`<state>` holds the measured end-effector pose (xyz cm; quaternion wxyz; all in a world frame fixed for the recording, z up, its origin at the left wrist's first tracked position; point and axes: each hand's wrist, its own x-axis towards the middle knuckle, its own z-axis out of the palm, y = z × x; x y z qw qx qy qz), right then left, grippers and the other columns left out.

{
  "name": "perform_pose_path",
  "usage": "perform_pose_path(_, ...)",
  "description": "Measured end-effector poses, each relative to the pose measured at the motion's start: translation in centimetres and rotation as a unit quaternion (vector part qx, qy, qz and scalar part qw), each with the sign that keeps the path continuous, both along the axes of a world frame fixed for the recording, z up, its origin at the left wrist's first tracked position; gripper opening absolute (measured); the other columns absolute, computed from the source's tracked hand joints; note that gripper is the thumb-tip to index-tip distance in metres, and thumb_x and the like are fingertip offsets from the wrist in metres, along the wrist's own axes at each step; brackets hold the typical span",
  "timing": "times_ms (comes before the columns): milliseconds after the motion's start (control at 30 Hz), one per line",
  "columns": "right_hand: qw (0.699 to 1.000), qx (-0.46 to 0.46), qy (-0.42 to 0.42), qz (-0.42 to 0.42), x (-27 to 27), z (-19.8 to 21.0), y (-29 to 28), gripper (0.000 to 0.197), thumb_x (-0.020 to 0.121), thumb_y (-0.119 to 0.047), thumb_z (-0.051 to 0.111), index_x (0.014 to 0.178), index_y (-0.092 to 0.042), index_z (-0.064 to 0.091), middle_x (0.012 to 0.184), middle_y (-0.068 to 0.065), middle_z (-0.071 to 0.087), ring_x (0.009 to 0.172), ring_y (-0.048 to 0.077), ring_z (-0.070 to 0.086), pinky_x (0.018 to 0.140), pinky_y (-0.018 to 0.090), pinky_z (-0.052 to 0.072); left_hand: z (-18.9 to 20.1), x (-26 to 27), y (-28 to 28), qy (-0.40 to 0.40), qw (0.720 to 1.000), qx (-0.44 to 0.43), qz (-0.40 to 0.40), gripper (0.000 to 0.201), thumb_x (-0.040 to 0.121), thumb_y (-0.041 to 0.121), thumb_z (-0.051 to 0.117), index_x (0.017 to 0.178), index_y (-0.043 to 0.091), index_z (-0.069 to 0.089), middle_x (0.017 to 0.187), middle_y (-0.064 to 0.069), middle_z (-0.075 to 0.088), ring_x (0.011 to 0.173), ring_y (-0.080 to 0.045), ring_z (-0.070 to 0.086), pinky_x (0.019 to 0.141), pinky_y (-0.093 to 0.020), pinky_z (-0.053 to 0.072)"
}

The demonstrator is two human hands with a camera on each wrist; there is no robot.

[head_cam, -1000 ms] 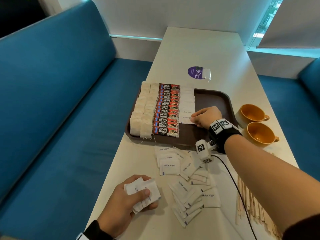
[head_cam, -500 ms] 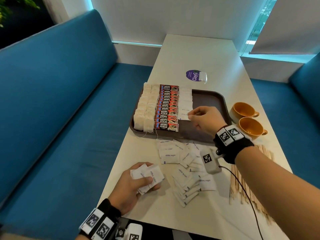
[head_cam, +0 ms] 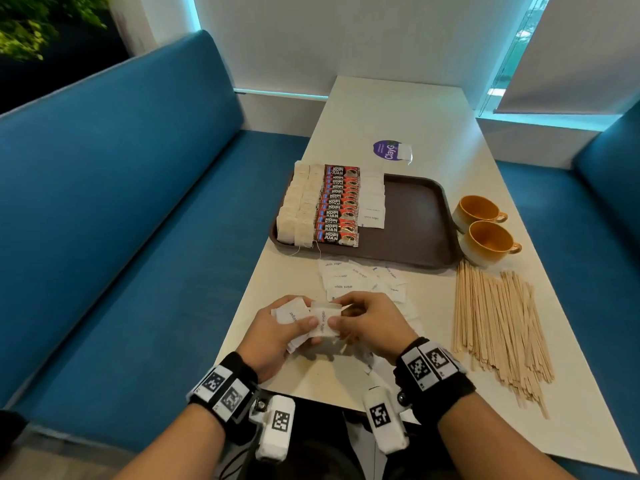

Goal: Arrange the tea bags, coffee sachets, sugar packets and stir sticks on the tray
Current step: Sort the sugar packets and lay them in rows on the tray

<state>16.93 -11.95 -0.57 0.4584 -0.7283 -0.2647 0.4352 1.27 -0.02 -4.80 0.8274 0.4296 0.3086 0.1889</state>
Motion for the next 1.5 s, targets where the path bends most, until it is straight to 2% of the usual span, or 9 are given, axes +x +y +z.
perform_pose_path(167,0.991,0.025,0.106,-0.077,-0.5,-0.5,-0.7,0.009,0.088,0.003,0.073,0.095,0.003,0.067,0.076,0.025,0.070,0.064,0.032,0.066,0.068,0.044,0.060,0.1,0.2,-0.2,-0.005,0.998,-0.033,0.045,0.032,0.084,0.016,0.072,0.112,0.001,0.065,0.103,-0.023,0.069,0.087,-0.034,0.071,0.060,-0.036,0.061)
perform_pose_path(367,0.962,0.095,0.214,-0.138,-0.9,-0.2,-0.4,0.016,0.087,0.017,0.062,0.092,0.002,0.058,0.077,0.028,0.069,0.063,0.040,0.070,0.060,0.038,0.064,-0.2,0.0,-0.1,-0.031,0.999,-0.014,0.010,0.045,0.075,0.004,0.077,0.116,0.000,0.060,0.112,-0.025,0.071,0.093,-0.035,0.071,0.067,-0.038,0.062)
perform_pose_path(533,0.978,0.079,0.144,-0.125,-1.3,-0.8,-0.6,0.015,0.085,0.014,0.069,0.089,0.003,0.060,0.080,0.023,0.066,0.066,0.035,0.070,0.063,0.036,0.062,-0.4,-0.1,-0.3,-0.026,0.999,0.020,0.003,0.045,0.071,-0.001,0.080,0.112,-0.001,0.062,0.093,-0.026,0.067,0.068,-0.029,0.064,0.056,-0.034,0.057)
perform_pose_path(700,0.986,0.141,0.035,-0.087,-1.1,-0.9,-0.9,0.024,0.084,0.020,0.066,0.082,-0.003,0.057,0.081,0.013,0.064,0.069,0.028,0.066,0.068,0.033,0.061,0.1,-0.2,-0.3,-0.011,1.000,0.018,0.006,0.026,0.079,-0.004,0.077,0.100,-0.001,0.061,0.082,-0.025,0.059,0.063,-0.027,0.059,0.051,-0.030,0.053)
perform_pose_path(867,0.990,0.119,-0.075,-0.031,-1.0,-0.2,-1.2,0.020,0.084,0.006,0.075,0.087,-0.015,0.077,0.079,0.011,0.075,0.068,0.020,0.069,0.072,0.031,0.061,0.3,-0.2,-0.3,0.002,1.000,0.003,-0.001,0.023,0.085,-0.001,0.073,0.104,0.001,0.061,0.078,-0.024,0.058,0.062,-0.028,0.057,0.050,-0.030,0.051)
perform_pose_path(967,0.989,0.111,-0.091,-0.017,-1.0,-0.1,-1.2,0.019,0.081,0.000,0.081,0.091,-0.017,0.080,0.085,0.006,0.076,0.073,0.012,0.069,0.074,0.023,0.058,0.4,0.0,-0.2,0.007,1.000,-0.020,0.008,0.017,0.091,0.010,0.071,0.103,0.004,0.060,0.083,-0.025,0.061,0.061,-0.029,0.058,0.048,-0.031,0.053)
perform_pose_path(1167,0.995,0.066,-0.068,-0.025,-0.7,-0.4,-1.2,0.029,0.079,0.003,0.082,0.100,-0.016,0.080,0.086,0.013,0.077,0.066,0.015,0.070,0.078,0.038,0.063,0.3,0.1,-0.2,0.014,1.000,-0.007,0.007,0.012,0.095,0.014,0.066,0.102,0.007,0.059,0.088,-0.027,0.064,0.060,-0.030,0.061,0.048,-0.031,0.056)
perform_pose_path(1333,0.995,0.067,-0.043,-0.061,-0.6,-0.9,-1.1,0.034,0.077,0.005,0.082,0.097,-0.021,0.081,0.087,0.009,0.077,0.070,0.022,0.072,0.081,0.043,0.062,0.1,-0.3,-0.1,-0.013,1.000,0.003,-0.009,0.026,0.084,-0.008,0.071,0.098,0.010,0.059,0.084,-0.023,0.064,0.064,-0.030,0.063,0.053,-0.032,0.057)
perform_pose_path(1500,0.995,0.083,-0.017,-0.051,-0.4,-0.7,-1.3,0.024,0.078,0.004,0.082,0.094,-0.013,0.081,0.078,0.004,0.071,0.064,0.014,0.067,0.071,0.029,0.062,0.4,-0.1,-0.2,-0.005,1.000,0.021,-0.011,0.024,0.085,-0.009,0.070,0.096,0.008,0.059,0.083,-0.024,0.063,0.065,-0.030,0.064,0.054,-0.032,0.058)
